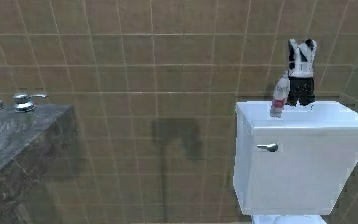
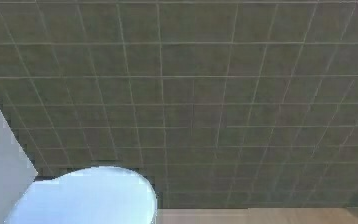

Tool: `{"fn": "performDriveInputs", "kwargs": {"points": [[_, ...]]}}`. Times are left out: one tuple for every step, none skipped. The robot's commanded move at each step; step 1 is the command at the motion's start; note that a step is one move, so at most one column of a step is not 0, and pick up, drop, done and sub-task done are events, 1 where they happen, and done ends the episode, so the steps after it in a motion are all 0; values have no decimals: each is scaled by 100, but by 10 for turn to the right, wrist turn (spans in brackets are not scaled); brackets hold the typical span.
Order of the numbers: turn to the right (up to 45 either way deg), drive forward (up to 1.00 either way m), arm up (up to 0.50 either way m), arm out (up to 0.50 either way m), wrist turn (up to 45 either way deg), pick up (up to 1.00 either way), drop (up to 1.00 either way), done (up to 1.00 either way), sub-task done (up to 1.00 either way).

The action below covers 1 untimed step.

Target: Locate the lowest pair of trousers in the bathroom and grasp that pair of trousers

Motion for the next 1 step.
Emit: {"fn": "performDriveInputs", "kwargs": {"points": [[450, 0, 0, 0, 0, 0, 0, 0, 0]]}}
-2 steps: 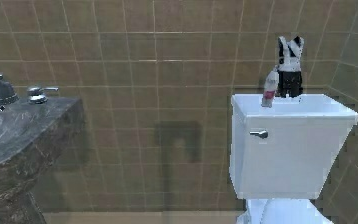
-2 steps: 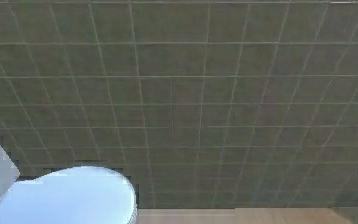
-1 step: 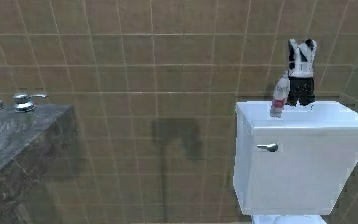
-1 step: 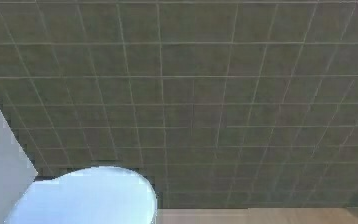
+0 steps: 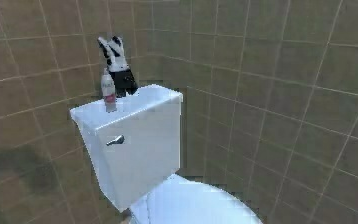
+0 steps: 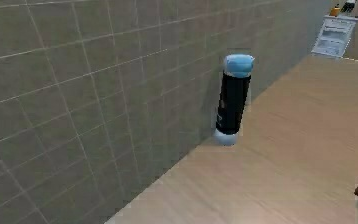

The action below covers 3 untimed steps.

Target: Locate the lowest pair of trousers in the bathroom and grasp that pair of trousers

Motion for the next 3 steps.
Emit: {"fn": "performDriveInputs", "kwargs": {"points": [[450, 0, 0, 0, 0, 0, 0, 0, 0], [450, 0, 0, 0, 0, 0, 0, 0, 0], [420, 0, 0, 0, 0, 0, 0, 0, 0]]}}
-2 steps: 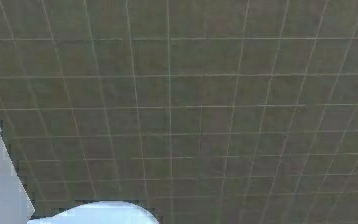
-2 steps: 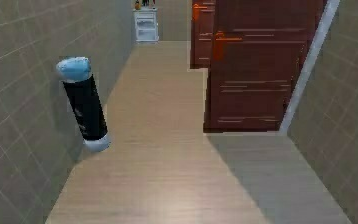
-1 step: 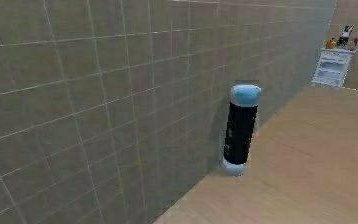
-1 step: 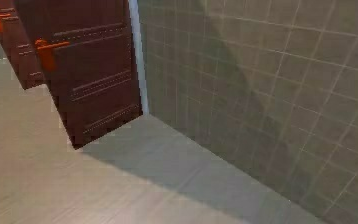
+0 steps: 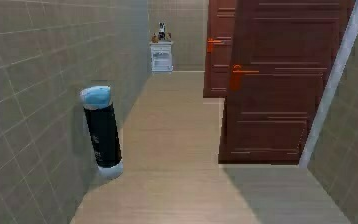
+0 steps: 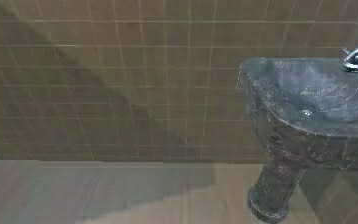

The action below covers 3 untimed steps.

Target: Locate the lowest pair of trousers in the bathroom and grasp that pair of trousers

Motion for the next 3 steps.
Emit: {"fn": "performDriveInputs", "kwargs": {"points": [[0, 100, 0, 0, 0, 0, 0, 0, 0], [0, 55, 0, 0, 0, 0, 0, 0, 0], [0, 100, 0, 0, 0, 0, 0, 0, 0]]}}
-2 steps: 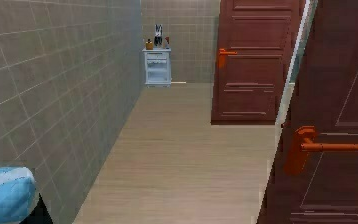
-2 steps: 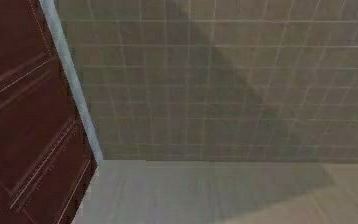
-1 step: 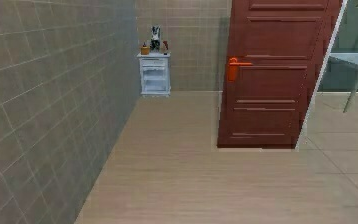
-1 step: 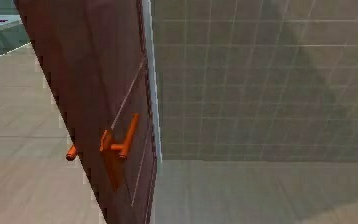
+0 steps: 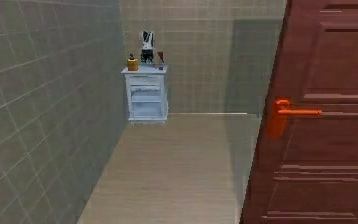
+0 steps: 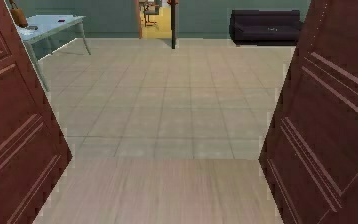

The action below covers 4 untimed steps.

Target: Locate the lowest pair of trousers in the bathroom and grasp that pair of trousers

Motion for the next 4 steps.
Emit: {"fn": "performDriveInputs", "kwargs": {"points": [[30, 0, 0, 0, 0, 0, 0, 0, 0], [0, 100, 0, 0, 0, 0, 0, 0, 0], [0, 20, 0, 0, 0, 0, 0, 0, 0], [0, 90, 0, 0, 0, 0, 0, 0, 0]]}}
